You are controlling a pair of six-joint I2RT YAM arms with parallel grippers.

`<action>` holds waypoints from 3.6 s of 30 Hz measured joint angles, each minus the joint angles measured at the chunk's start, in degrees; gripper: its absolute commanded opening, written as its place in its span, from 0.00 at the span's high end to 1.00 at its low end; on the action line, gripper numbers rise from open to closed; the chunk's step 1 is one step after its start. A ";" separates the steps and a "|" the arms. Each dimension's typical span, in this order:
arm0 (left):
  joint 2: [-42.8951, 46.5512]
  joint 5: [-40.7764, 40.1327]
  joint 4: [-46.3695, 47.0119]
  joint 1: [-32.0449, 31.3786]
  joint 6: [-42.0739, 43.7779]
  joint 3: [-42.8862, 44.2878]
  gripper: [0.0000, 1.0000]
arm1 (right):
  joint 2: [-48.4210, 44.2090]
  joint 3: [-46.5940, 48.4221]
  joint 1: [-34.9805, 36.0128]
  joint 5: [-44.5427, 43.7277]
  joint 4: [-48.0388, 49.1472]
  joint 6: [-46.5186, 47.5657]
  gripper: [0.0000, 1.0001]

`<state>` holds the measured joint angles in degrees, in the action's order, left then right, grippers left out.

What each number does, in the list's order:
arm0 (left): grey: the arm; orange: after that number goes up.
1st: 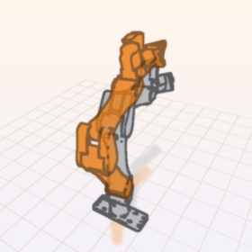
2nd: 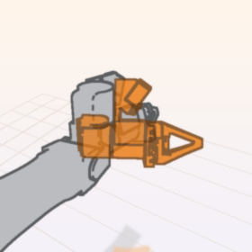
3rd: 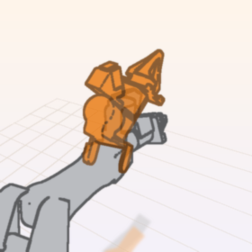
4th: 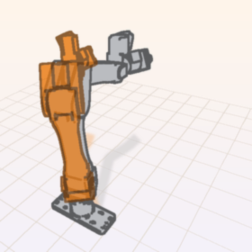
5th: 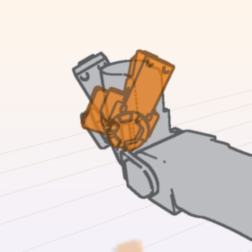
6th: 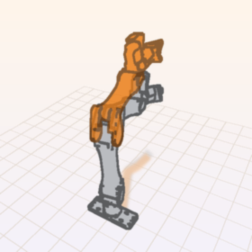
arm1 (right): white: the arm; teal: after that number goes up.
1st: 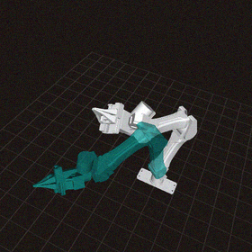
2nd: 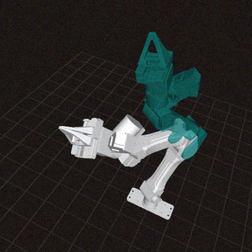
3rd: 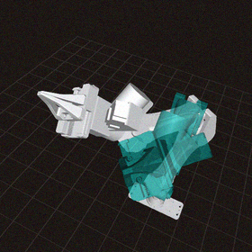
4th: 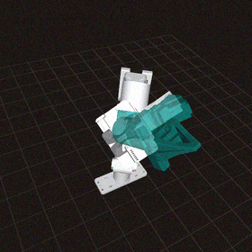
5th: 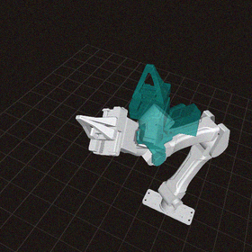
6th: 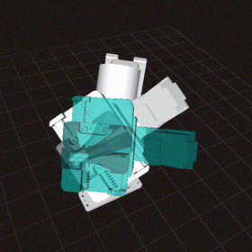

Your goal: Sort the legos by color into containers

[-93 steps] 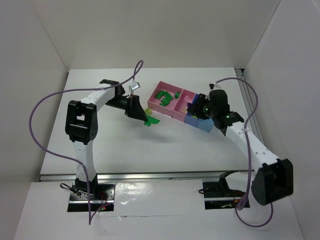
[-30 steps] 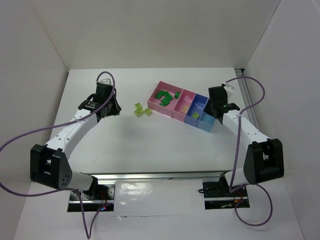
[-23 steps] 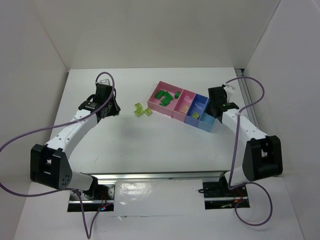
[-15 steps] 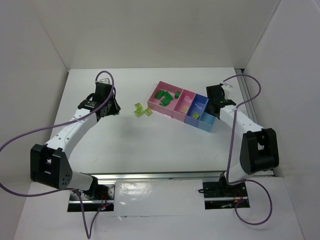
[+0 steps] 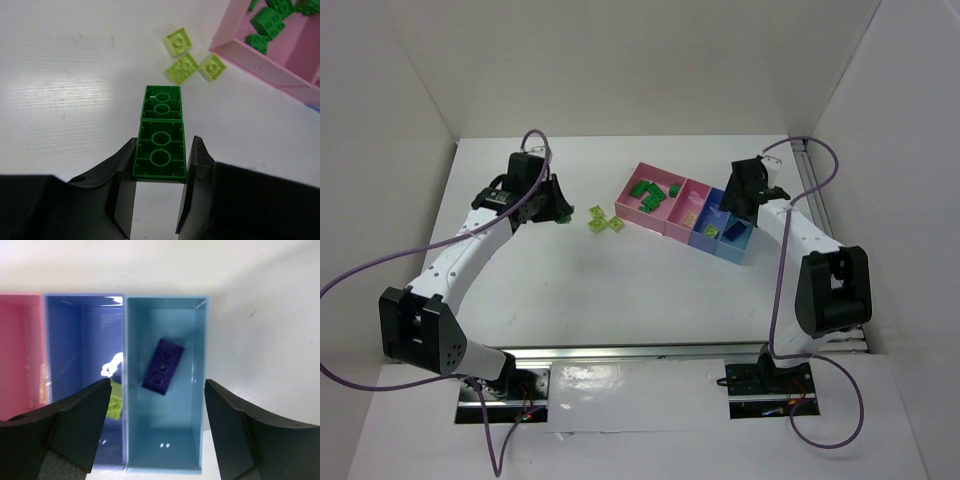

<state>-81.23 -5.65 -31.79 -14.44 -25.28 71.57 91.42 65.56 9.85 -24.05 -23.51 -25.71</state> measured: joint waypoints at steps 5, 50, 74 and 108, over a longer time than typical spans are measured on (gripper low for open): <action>-0.02 13.97 -0.15 -0.90 5.53 0.26 1.00 | -5.68 0.02 -0.04 9.07 0.26 1.64 0.23; -13.68 71.34 -4.92 -2.27 22.18 8.70 1.00 | 9.77 14.29 13.86 95.30 -9.46 24.13 0.44; -14.69 69.72 -6.86 0.00 22.18 8.68 1.00 | 8.31 10.86 9.68 74.05 11.04 1.36 0.83; -19.98 64.92 0.74 0.15 8.76 15.45 1.00 | 5.95 1.49 8.37 76.32 27.30 -3.45 0.10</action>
<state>-101.21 59.27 -31.05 -14.28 -16.51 87.02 97.36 67.05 18.22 52.27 3.79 -29.17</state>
